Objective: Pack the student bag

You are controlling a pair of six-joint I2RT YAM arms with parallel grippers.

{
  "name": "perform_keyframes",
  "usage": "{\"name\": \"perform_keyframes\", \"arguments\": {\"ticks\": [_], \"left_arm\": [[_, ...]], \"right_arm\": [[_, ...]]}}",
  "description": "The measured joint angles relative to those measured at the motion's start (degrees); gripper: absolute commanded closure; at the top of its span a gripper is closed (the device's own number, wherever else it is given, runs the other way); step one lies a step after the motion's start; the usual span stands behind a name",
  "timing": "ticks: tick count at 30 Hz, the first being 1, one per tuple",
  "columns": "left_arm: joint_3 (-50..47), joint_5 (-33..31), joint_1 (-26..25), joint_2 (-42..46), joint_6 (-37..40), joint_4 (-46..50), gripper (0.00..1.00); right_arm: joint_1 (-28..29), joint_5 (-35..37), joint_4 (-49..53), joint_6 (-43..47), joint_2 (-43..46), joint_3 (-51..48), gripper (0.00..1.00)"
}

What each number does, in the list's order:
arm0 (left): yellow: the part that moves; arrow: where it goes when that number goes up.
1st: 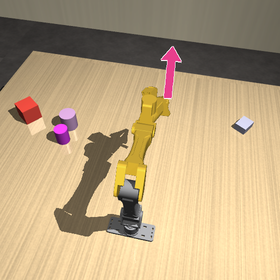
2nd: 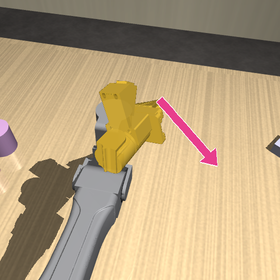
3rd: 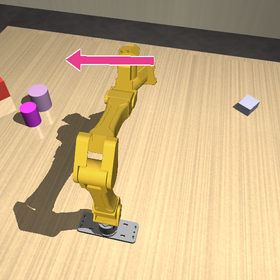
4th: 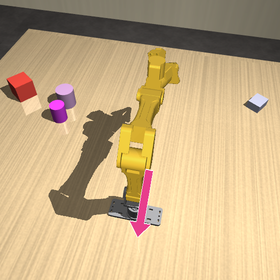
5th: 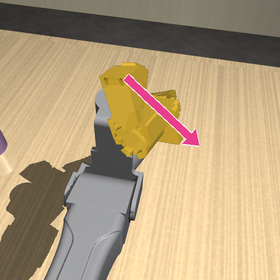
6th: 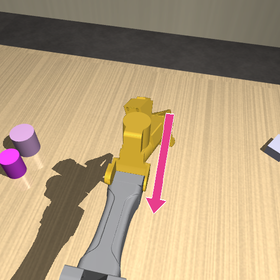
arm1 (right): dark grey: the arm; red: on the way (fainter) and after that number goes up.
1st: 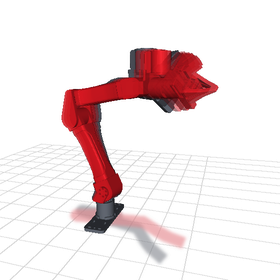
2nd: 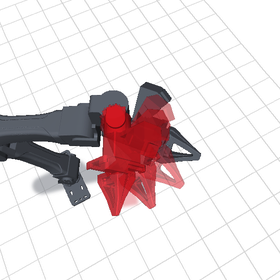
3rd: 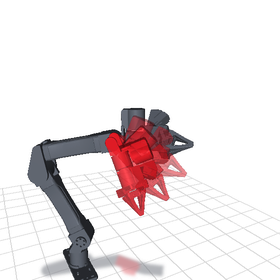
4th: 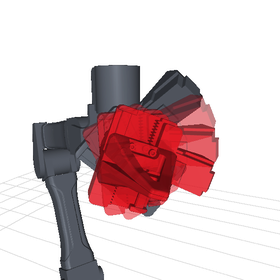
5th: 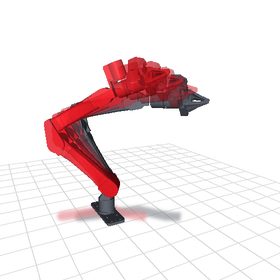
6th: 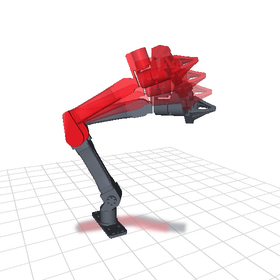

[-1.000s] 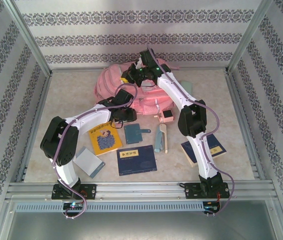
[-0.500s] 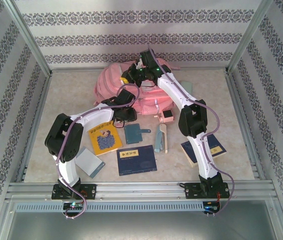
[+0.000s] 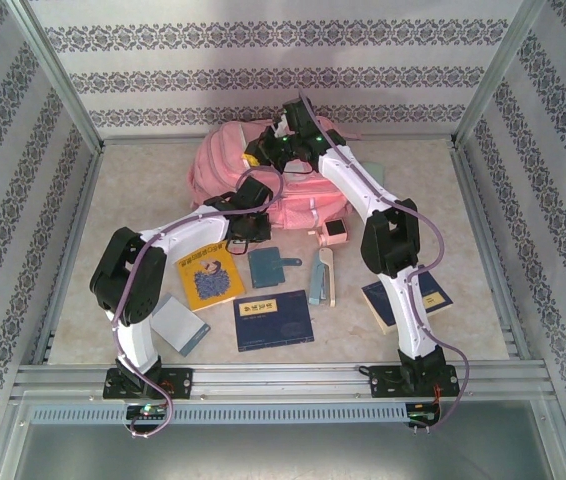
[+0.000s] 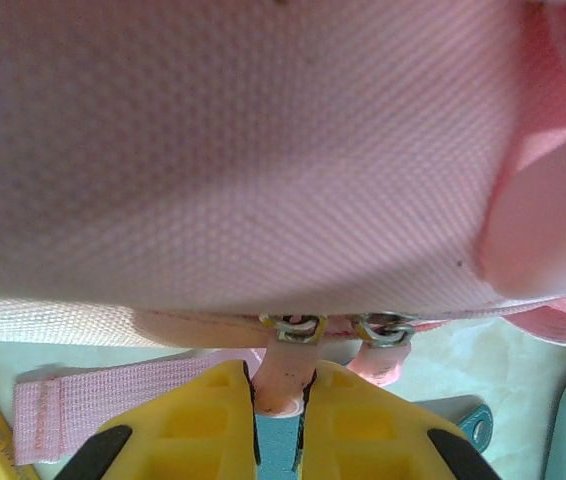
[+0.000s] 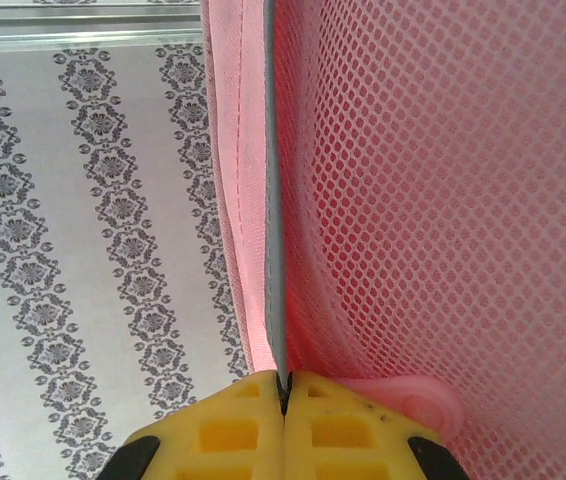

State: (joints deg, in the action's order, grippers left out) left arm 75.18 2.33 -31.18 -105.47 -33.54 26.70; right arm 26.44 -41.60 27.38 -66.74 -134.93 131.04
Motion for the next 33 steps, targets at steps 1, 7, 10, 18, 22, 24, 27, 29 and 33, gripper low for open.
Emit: {"name": "perform_keyframes", "arguments": {"ticks": [1,7,10,18,22,24,27,29,33], "left_arm": [[0.0,-0.1,0.0,0.1,0.4,0.1,1.00],[0.0,-1.1,0.0,1.7,2.9,1.3,1.00],[-0.1,-1.7,0.1,3.0,3.8,1.4,1.00],[-1.3,-2.8,1.9,5.2,5.7,2.7,1.00],[-2.3,-3.0,3.1,6.6,6.6,2.9,1.00],[-3.4,-3.0,3.9,7.8,6.8,3.0,1.00],[-4.7,-3.0,5.0,9.7,7.0,3.3,1.00],[-5.5,-3.0,6.1,11.1,7.0,3.6,1.00],[-7.7,-2.8,10.1,14.8,7.1,4.0,1.00]], "right_arm": [[-0.1,0.0,0.2,0.6,0.0,0.0,1.00],[-0.7,0.0,2.5,5.0,0.2,0.0,1.00],[-1.0,0.0,4.6,7.6,0.3,0.0,1.00],[-1.6,0.0,8.9,13.2,0.9,0.0,1.00],[-1.7,0.2,10.5,15.1,1.0,0.2,1.00],[-1.9,0.3,11.6,16.3,1.0,0.5,1.00],[-2.1,0.6,13.0,18.3,1.1,1.0,1.00],[-2.2,1.1,14.2,19.7,1.0,1.6,1.00],[-2.3,3.1,17.2,22.8,1.1,3.2,1.00]]}}
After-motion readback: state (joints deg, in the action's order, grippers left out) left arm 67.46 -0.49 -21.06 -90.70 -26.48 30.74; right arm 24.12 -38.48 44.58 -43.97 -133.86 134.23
